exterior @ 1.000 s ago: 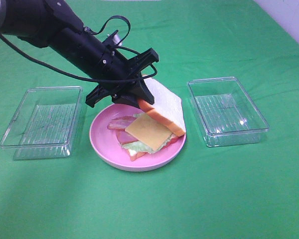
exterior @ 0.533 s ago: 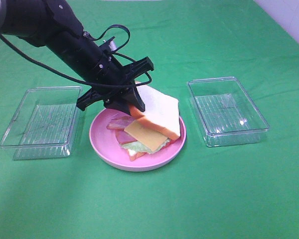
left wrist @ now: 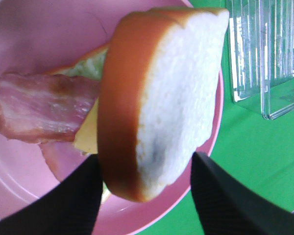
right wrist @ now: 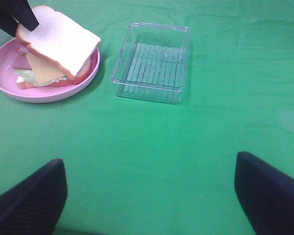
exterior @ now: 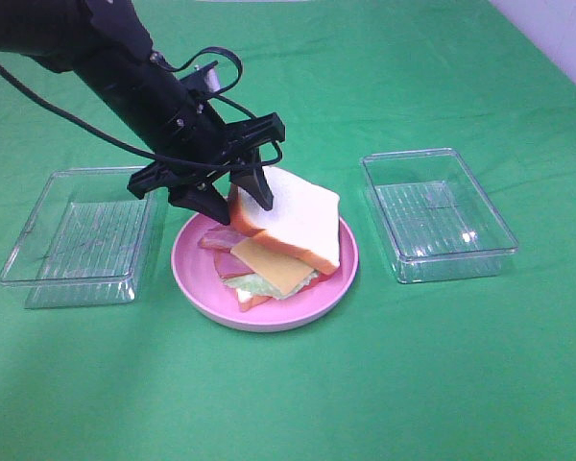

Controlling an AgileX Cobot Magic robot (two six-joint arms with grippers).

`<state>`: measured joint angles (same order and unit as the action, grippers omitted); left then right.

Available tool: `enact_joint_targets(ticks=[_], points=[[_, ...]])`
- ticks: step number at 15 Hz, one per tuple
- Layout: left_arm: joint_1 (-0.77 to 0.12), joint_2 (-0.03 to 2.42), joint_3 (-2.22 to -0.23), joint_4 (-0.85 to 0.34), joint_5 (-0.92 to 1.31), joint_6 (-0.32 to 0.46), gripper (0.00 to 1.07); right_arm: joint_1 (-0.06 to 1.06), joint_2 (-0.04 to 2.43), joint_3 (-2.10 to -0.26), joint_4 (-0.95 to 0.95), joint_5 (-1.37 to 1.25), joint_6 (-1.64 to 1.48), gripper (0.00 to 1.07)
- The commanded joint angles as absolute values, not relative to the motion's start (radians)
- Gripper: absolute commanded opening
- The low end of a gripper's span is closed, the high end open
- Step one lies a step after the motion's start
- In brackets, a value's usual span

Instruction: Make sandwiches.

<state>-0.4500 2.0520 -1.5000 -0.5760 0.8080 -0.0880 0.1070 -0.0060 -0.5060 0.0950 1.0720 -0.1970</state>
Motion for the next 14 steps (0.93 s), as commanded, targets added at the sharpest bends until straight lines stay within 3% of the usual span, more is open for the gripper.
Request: enact_joint_targets(ticks=[1,5,9,12,14], points=[[-0.454,2.008,-1.500,-0.527,0.825,-0.078,0.74,0.105,-0.020,-0.505,0.100,1.067,-0.210,0.87],[-0.451,1.929,-1.508,-0.476,0.847,-0.077,0.77,0.105,-0.020,-0.505,0.100,1.067,-0.210,0.87],[-0.451,1.824,-1.508,-0.336,0.890,-0.077,0.77,0.105,-0.020,-0.505,0.100,1.067,-0.210,0.87],[-0.451,1.664,-1.508,-0.100,1.084,-0.081,0.77,0.105,-0.020,-0.505,0.100,1.067,-0.210,0.87],[-0.451,1.535,-1.504,-0.034,1.214,-0.081,0.77,0.105,-0.020,-0.505,0.100,1.067,-0.210,0.87]])
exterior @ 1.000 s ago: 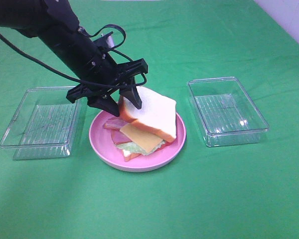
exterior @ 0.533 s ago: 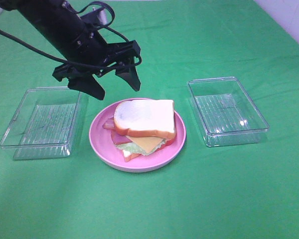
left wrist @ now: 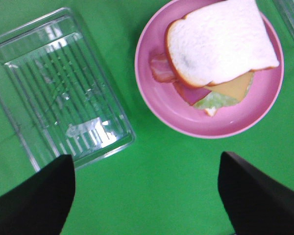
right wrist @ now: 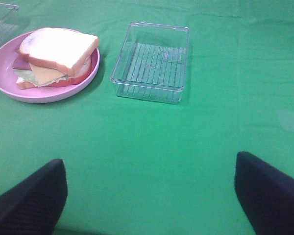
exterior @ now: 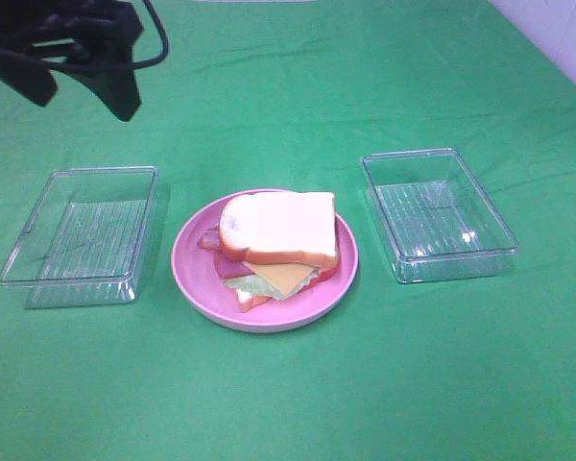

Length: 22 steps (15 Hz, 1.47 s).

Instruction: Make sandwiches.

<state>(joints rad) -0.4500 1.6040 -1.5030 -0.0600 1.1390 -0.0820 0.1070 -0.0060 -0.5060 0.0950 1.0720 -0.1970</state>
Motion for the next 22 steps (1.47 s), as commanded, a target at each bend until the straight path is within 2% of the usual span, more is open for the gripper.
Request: enact_joint_targets(ticks=[1,3,10,12,15,17,21,22], points=[[-0.451,1.487,-1.491,-0.030,1.233,-0.081,0.77,0.105,-0.020,-0.505,0.100,1.067,-0.210,0.87],[-0.451,1.393,-1.442,-0.026,1.240,-0.081,0.77,0.105,-0.020,-0.505,0.100,1.067,-0.210,0.87],[-0.451,0.748,-0.889,-0.026,1.235,-0.089,0.77,0.105,-0.020,-0.505,0.100,1.067,-0.210,0.87],[-0.451,0.678,-0.823,-0.026,1.235,-0.089,0.77,0.105,-0.020,-0.505,0.100,1.067,-0.210,0.87],[-0.451,0.372,-0.620,-0.026,1.235,-0.087,0.77,0.105,-0.020,-0.505,0.100,1.067,-0.210,0.87],[-0.451,0.202,-0.559,-0.026,1.235,-0.070,0.77,0.105,-0.020,-0.505,0.100,1.067,-0.210,0.87],[-0.451,0.081,-0.555,-0.026,1.221,-0.026,0.77,0.105,-0.020,-0.505,0.100,1.067,-0.210,0.87],[-0.451,0.016,-0.554,-0.026,1.205,0.017,0.77,0.105,-0.020,-0.505,0.100,1.067,-0.210,0.87]])
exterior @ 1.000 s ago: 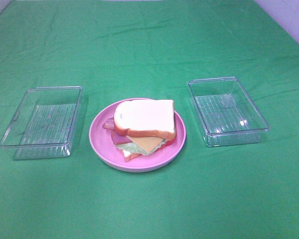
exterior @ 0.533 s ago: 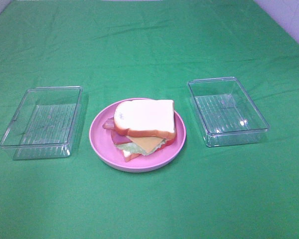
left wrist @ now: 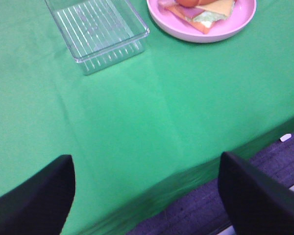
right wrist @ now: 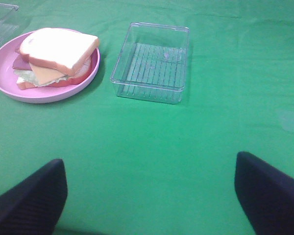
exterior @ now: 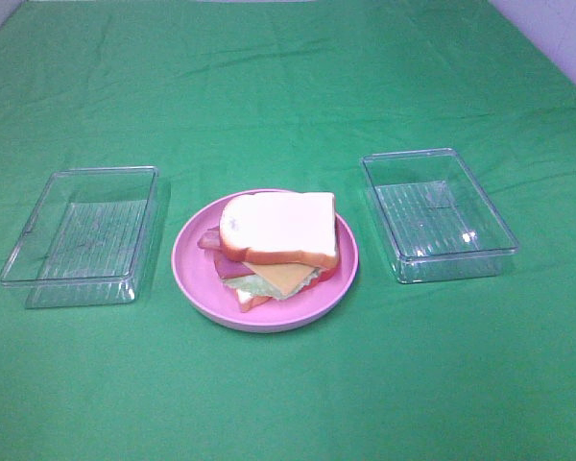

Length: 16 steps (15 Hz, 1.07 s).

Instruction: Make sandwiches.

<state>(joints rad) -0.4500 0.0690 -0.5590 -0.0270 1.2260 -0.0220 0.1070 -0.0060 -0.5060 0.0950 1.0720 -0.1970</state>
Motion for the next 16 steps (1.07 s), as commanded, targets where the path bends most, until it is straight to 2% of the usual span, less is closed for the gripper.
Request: enact_joint_targets(ticks=[1,5,7,10,16], points=[[-0.451,-0.028,-0.546,-0.027,1.164,0.028,0.77,0.105,-0.020,-0.505,0.100,1.067,-0.210,0.87],[-0.451,-0.024,-0.503,-0.035,1.036,0.029,0.76,0.105,-0.020,-0.505,0.100,1.067,-0.210,0.87],[-0.451,-0.024,-0.501,-0.036,1.038,0.029,0.76,0.105,-0.020,-0.505,0.100,1.067,-0.210,0.87],[-0.451,-0.024,-0.501,-0.081,1.040,0.088,0.76,0.105,-0.020,-0.505,0.100,1.067,-0.210,0.87],[-0.451,-0.024,-0.501,-0.080,1.039,0.086,0.76,0.105,-0.020,-0.505,0.100,1.067,-0.210,0.87]])
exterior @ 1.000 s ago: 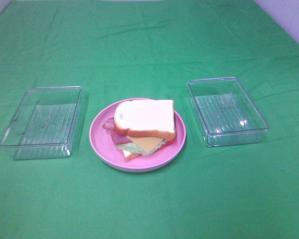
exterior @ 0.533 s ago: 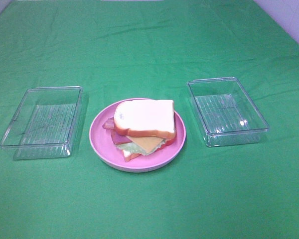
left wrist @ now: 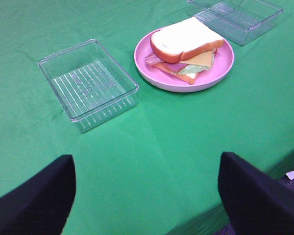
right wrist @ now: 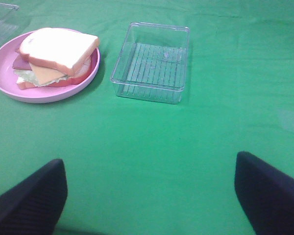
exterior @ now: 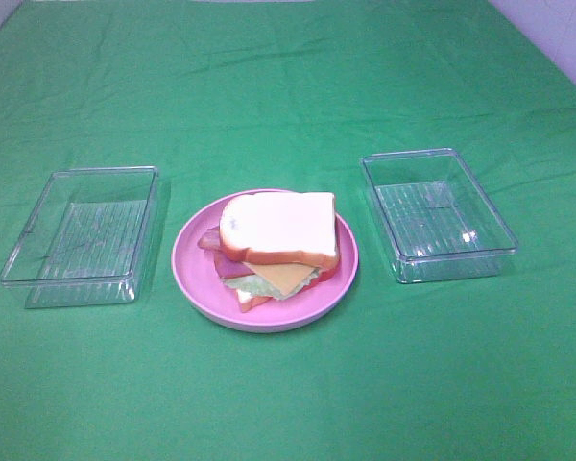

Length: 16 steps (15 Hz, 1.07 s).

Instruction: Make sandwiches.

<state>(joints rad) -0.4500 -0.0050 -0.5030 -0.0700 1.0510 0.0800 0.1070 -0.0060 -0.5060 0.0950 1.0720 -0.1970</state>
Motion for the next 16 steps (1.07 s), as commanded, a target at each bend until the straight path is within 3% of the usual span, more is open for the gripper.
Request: enact_joint_targets(ticks=[1,3,6,7,9,11,16], points=[[-0.419,-0.024,-0.501,-0.080,1.039,0.086,0.76,0.105,-0.020,-0.505,0.100,1.067,-0.210,0.87],[-0.370,-0.024,-0.501,-0.080,1.039,0.086,0.76,0.105,-0.020,-0.505,0.100,1.067,-0.210,0.87],[-0.142,-0.024,-0.501,-0.080,1.039,0.086,0.76,0.105,-0.020,-0.505,0.100,1.067,-0.210,0.87],[-0.142,-0.024,-0.501,-0.080,1.039,0.086,0.76,0.105,-0.020,-0.505,0.100,1.067,-0.210,0.87],[0.010,-0.025,-0.501,-0.080,1.039,0.086,0.76,0.105,-0.020,-0.505,0.100,1.067,-0.210,0.87],[0.049,-0.030,-0.501,-0.080,1.039,0.087,0.76,0.072,-0.020,-0.505,0.101,1.067,-0.210,0.87],[0.046,-0.024,-0.501,-0.079,1.039,0.086,0.76,-0.013,-0.020,-0.505,0.102,1.067,-0.210,0.87]])
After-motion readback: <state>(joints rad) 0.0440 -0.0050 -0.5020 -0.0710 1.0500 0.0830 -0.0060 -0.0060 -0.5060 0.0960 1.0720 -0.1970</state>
